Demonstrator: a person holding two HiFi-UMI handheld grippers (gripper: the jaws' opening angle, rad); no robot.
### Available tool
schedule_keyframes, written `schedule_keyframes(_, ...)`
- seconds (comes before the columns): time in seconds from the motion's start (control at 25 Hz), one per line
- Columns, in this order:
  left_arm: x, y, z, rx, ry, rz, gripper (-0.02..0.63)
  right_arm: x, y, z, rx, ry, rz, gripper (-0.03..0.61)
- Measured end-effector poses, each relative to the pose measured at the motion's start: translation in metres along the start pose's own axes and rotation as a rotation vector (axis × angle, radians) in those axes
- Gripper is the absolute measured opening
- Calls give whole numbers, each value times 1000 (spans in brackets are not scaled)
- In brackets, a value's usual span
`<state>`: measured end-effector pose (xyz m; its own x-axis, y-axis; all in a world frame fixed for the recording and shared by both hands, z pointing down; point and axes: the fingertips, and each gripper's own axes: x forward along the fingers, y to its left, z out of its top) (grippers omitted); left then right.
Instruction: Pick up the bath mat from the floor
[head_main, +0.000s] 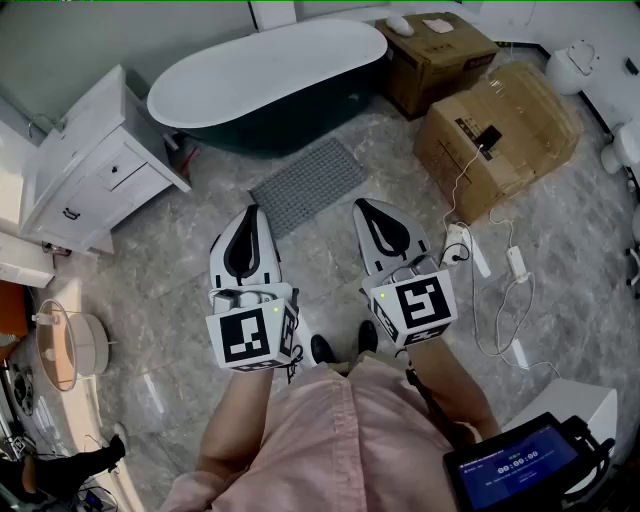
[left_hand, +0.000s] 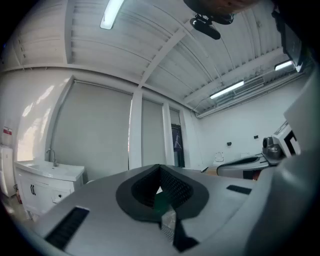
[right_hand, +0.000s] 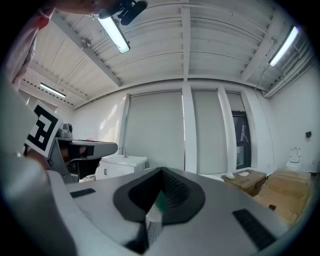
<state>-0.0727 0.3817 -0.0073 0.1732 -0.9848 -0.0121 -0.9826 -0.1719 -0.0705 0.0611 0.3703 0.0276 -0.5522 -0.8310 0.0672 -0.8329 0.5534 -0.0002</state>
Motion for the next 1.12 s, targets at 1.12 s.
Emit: schedule_keyframes(1.12,45,-57,-16,37,66,81,25,-13,-119,-23,66,2,3,17)
